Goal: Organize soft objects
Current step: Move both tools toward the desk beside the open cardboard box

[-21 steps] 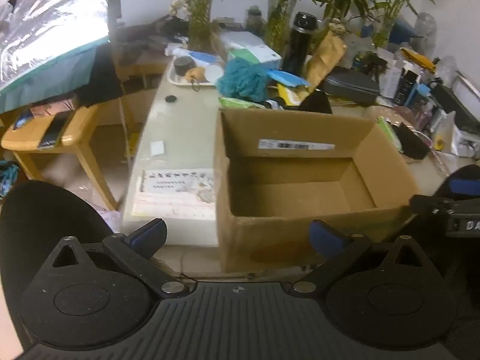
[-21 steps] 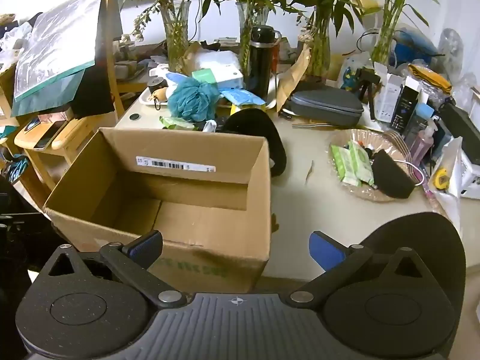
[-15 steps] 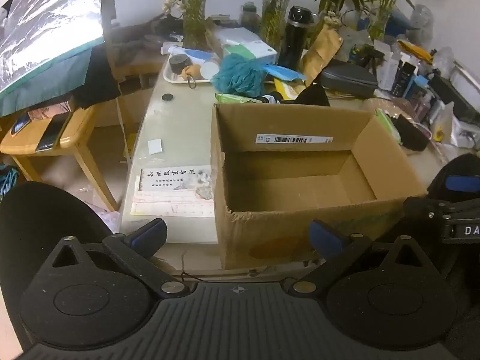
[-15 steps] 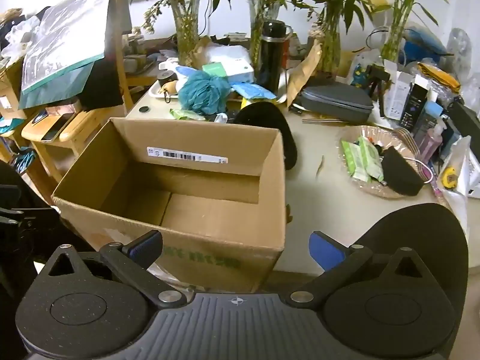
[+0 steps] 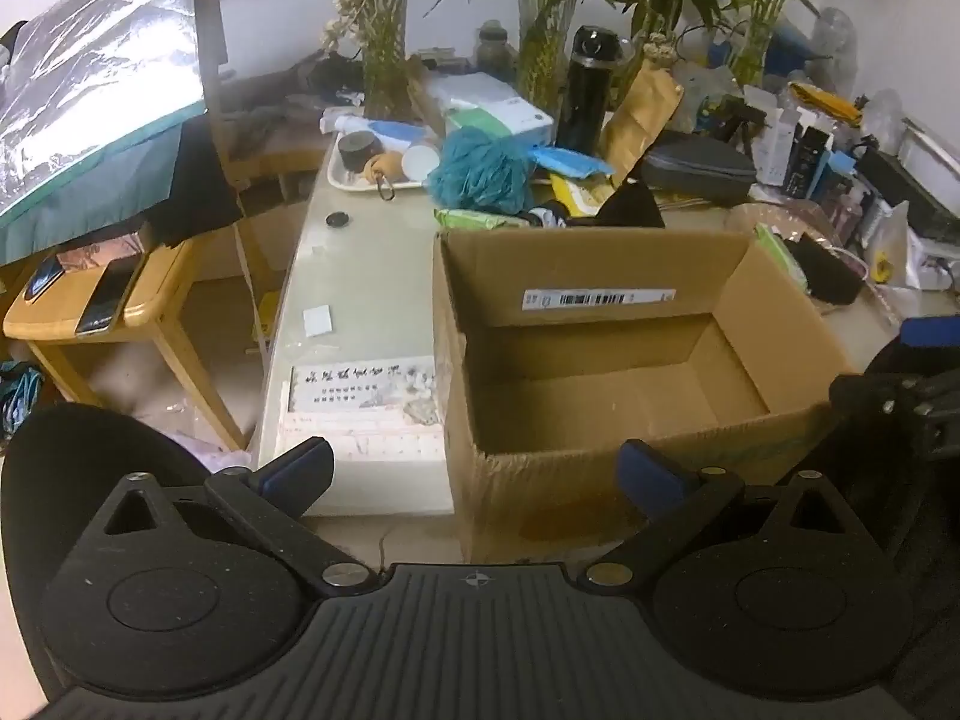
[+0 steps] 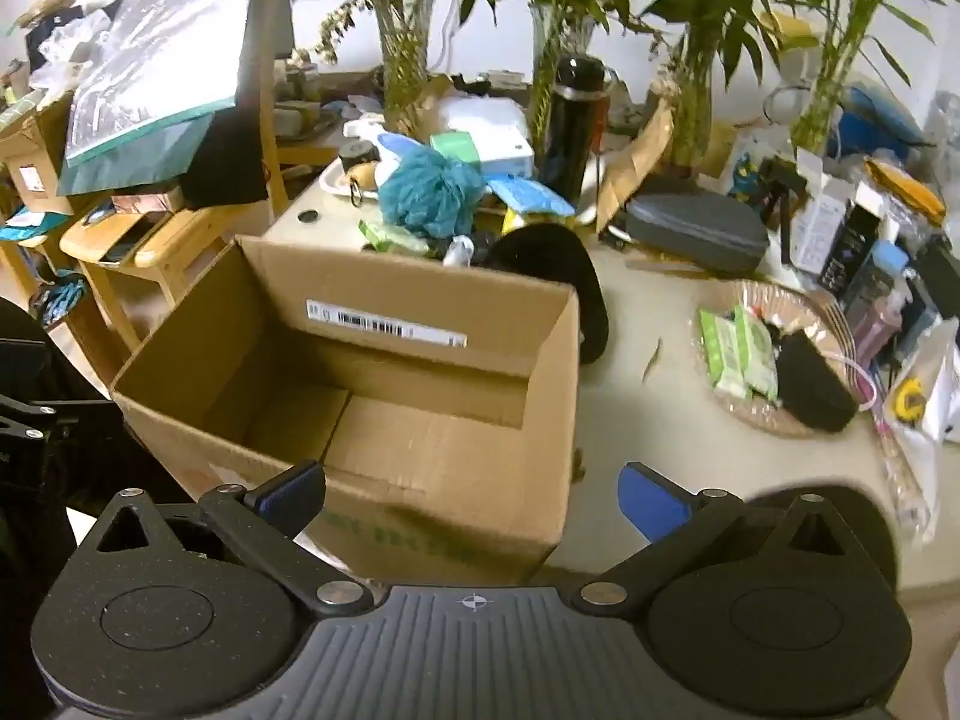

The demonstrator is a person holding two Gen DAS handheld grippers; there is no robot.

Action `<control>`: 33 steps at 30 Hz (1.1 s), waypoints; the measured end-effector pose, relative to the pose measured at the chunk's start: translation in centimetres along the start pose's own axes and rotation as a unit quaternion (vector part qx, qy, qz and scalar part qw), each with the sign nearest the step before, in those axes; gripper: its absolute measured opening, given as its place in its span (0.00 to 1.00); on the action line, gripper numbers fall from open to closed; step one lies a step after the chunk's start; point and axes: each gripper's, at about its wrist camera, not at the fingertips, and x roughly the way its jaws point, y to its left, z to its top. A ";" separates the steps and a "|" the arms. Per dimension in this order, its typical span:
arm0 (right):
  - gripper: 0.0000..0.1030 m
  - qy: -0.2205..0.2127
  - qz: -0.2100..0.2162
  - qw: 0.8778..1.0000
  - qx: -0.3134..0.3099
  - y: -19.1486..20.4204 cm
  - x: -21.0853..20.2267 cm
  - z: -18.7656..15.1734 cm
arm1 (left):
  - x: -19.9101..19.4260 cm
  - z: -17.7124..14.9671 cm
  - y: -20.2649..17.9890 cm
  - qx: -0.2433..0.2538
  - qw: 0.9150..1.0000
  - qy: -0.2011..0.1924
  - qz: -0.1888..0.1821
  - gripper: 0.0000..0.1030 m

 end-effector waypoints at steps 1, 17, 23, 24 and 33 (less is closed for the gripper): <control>1.00 -0.003 0.004 1.000 -0.003 -0.3 -0.2 0.4 | 0.0 0.0 0.2 0.000 1.000 -0.004 -0.004 1.00; 1.00 -0.029 -0.042 0.999 -0.010 -1.5 -3.7 3.0 | -3.0 0.4 1.3 -0.001 0.997 -0.070 -0.015 1.00; 1.00 -0.039 -0.049 0.997 -0.033 -0.3 -4.9 3.2 | -4.0 -0.9 2.8 -0.018 0.996 -0.080 -0.021 1.00; 1.00 -0.042 -0.049 0.997 -0.035 -0.1 -5.1 3.3 | -4.1 -1.1 3.0 -0.021 0.996 -0.081 -0.024 1.00; 1.00 -0.045 -0.053 0.997 -0.032 0.4 -5.1 3.4 | -4.1 -1.7 4.1 -0.031 0.996 -0.078 -0.028 1.00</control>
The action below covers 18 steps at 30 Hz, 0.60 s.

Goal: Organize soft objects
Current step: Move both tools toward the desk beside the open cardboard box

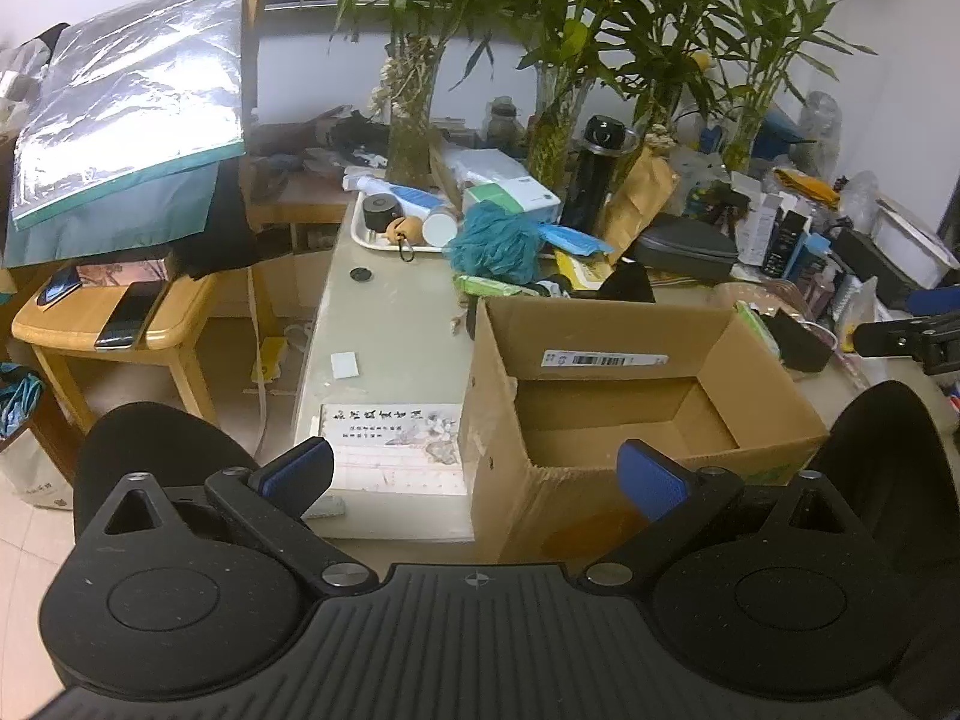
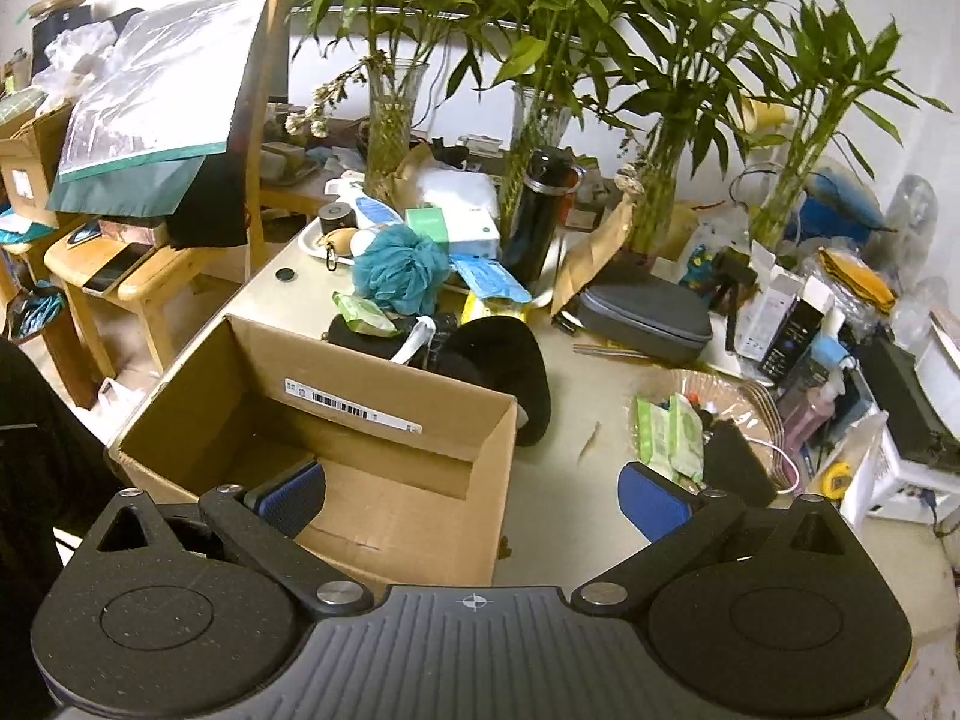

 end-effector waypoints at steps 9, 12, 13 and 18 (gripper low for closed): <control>1.00 0.007 0.000 1.000 0.008 -0.2 0.7 -0.1 | -0.3 -0.3 -0.2 0.002 1.000 -0.003 -0.006 1.00; 1.00 0.002 0.001 1.000 0.006 -0.3 0.9 0.1 | -0.2 -0.2 -0.2 0.000 1.000 -0.001 -0.006 1.00; 1.00 0.002 0.001 1.000 0.006 -0.3 1.1 0.2 | -0.1 -0.1 -0.2 0.000 1.000 0.000 -0.007 1.00; 1.00 0.010 0.007 1.000 0.017 -0.8 2.3 0.5 | 0.8 0.6 -0.4 0.004 1.000 0.009 -0.010 1.00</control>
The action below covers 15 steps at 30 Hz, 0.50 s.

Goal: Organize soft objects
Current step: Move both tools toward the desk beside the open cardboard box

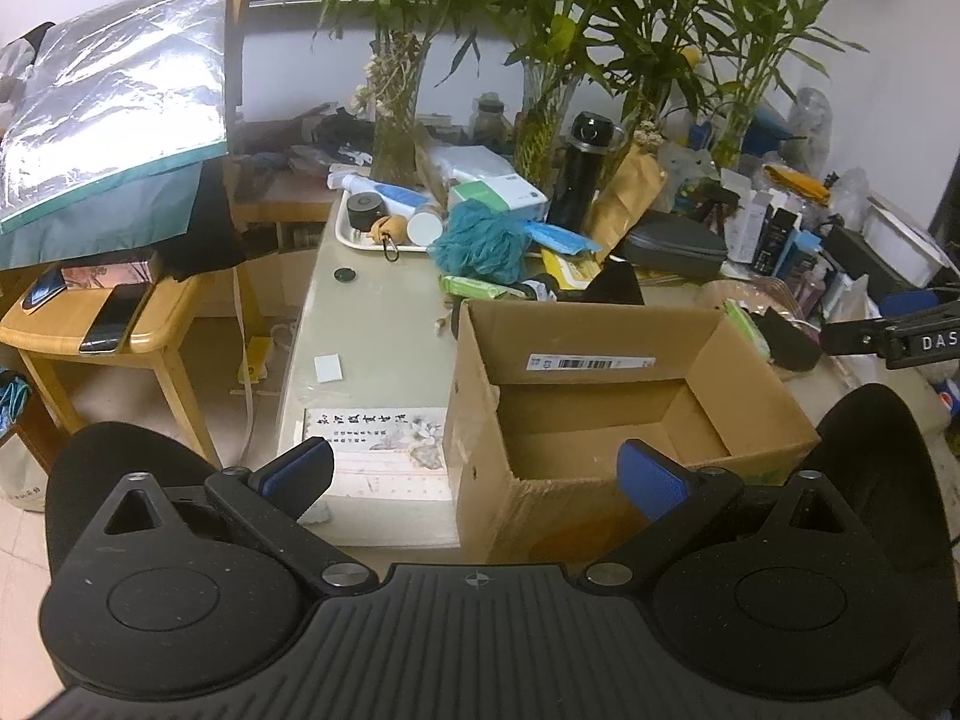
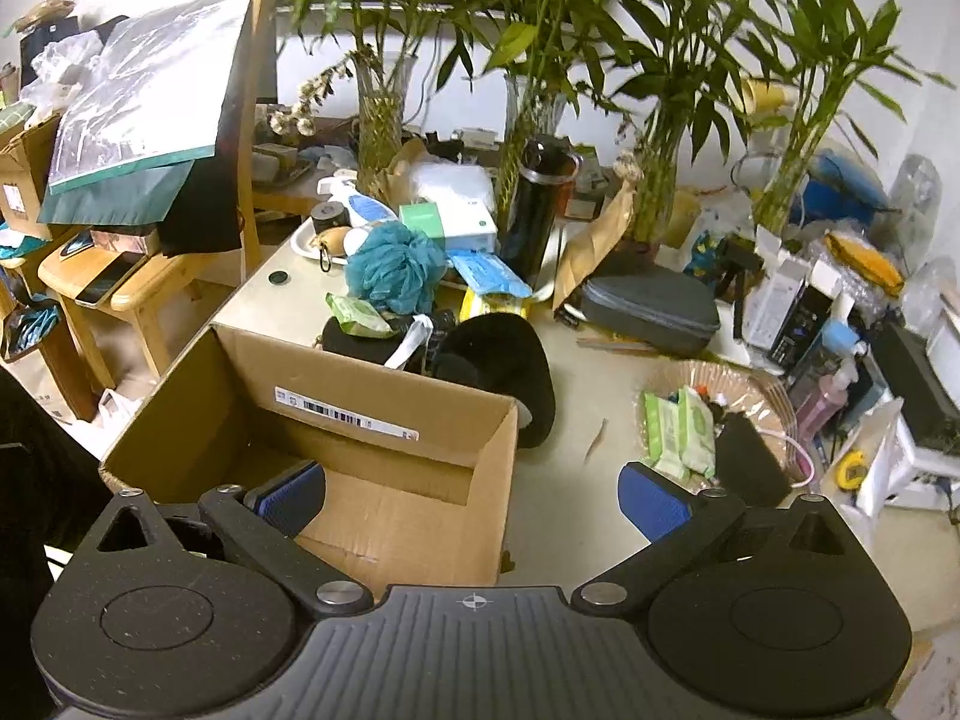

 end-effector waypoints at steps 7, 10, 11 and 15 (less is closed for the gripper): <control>1.00 0.015 0.012 1.000 0.023 -1.8 2.4 -0.1 | 2.2 1.4 -1.1 0.008 1.000 0.017 -0.005 1.00; 1.00 0.019 0.022 0.999 0.040 -2.9 3.5 0.0 | 3.3 2.1 -1.5 0.006 1.000 0.022 -0.008 1.00; 1.00 0.019 0.027 0.998 0.046 -3.2 3.8 0.0 | 3.6 2.3 -1.6 0.008 1.000 0.024 -0.006 1.00; 1.00 0.012 0.051 0.997 0.060 -4.2 5.1 0.3 | 5.0 3.2 -2.0 0.014 1.000 0.023 -0.007 1.00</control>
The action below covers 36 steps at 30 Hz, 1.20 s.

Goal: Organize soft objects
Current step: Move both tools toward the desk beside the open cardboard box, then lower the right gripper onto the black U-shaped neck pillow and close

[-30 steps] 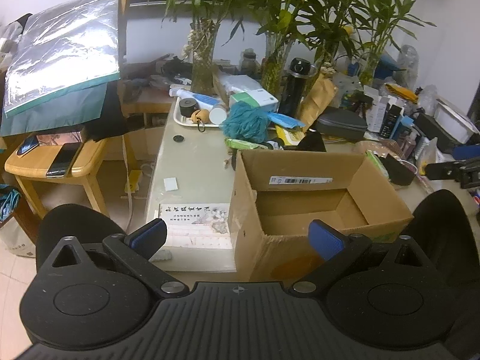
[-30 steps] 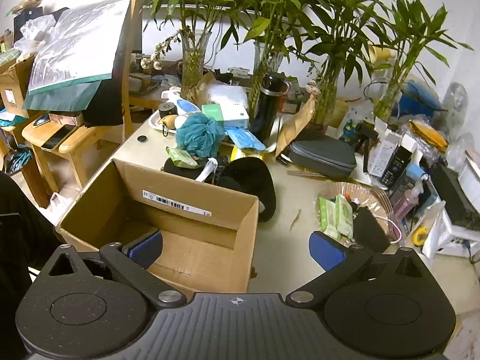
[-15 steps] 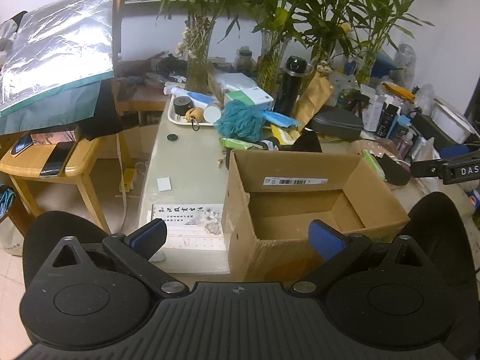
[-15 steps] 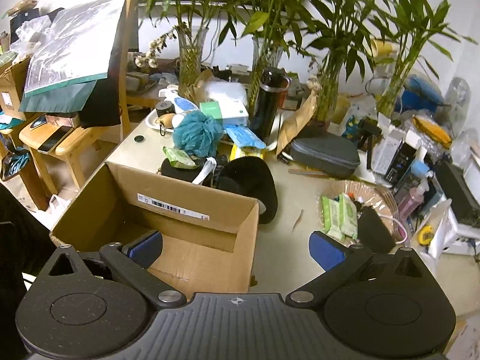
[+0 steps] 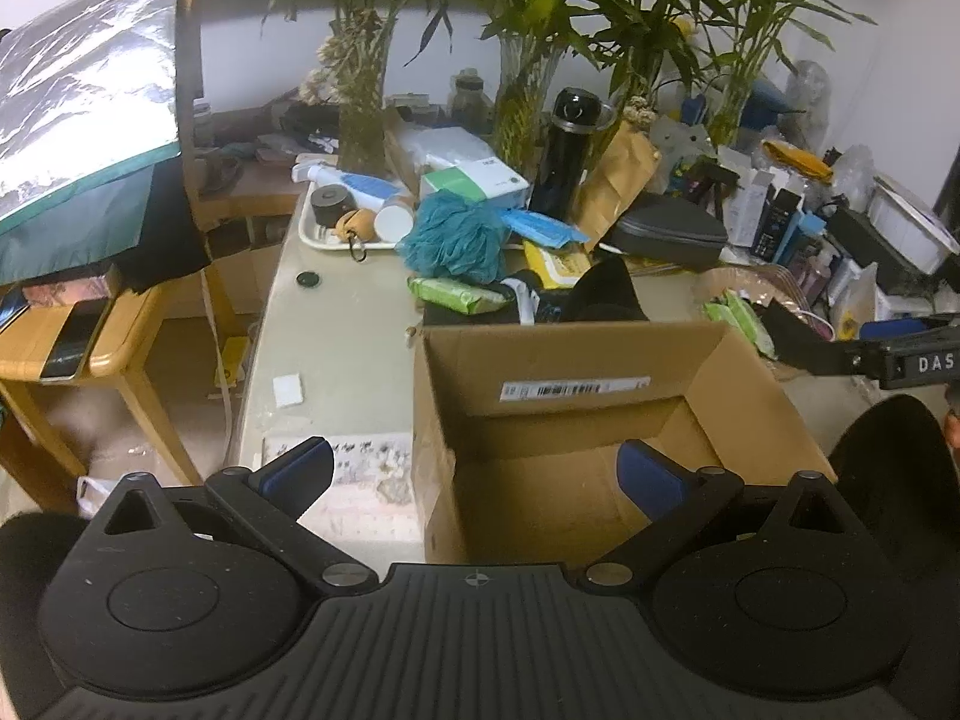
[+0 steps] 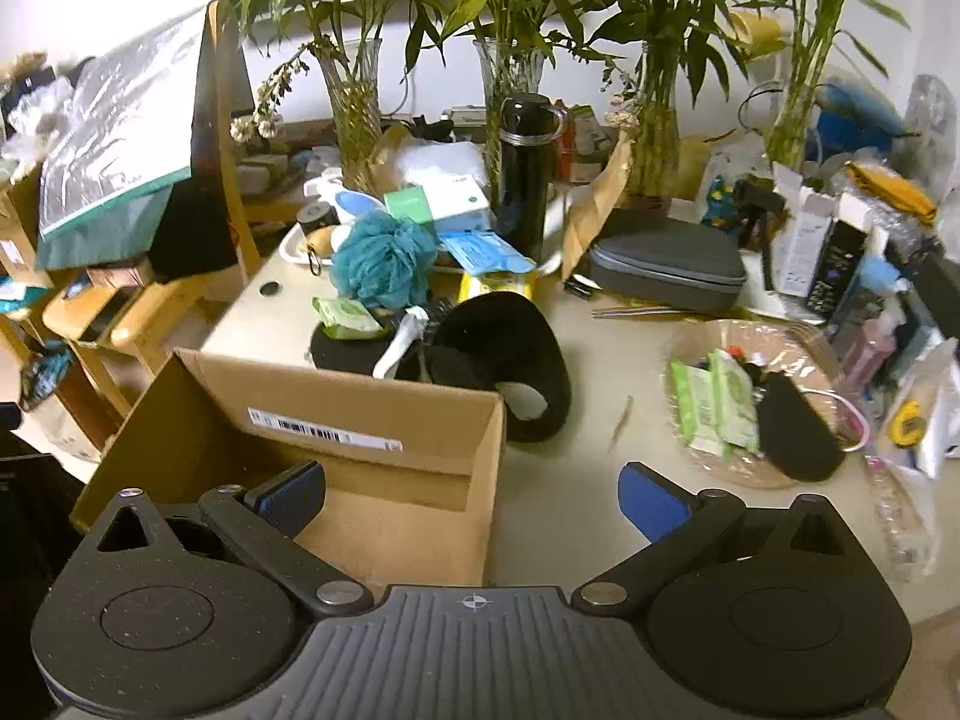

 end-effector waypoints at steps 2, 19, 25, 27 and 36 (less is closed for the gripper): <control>1.00 0.000 0.005 1.000 0.002 -0.4 0.8 0.3 | 0.7 0.5 0.1 -0.003 1.000 0.001 -0.005 1.00; 1.00 -0.025 0.030 0.998 0.040 -3.2 5.1 5.1 | 4.3 6.4 0.7 0.009 0.998 -0.045 -0.031 1.00; 1.00 -0.042 0.022 0.998 0.048 -4.7 7.1 6.1 | 5.3 7.7 0.9 0.019 0.997 -0.058 -0.037 1.00; 1.00 -0.054 0.010 0.998 0.043 -5.2 7.8 6.2 | 5.5 8.1 1.1 0.021 0.997 -0.065 -0.042 1.00; 1.00 -0.028 0.034 0.998 0.049 -9.0 12.2 6.9 | 8.5 9.4 2.8 0.020 0.996 -0.078 -0.040 1.00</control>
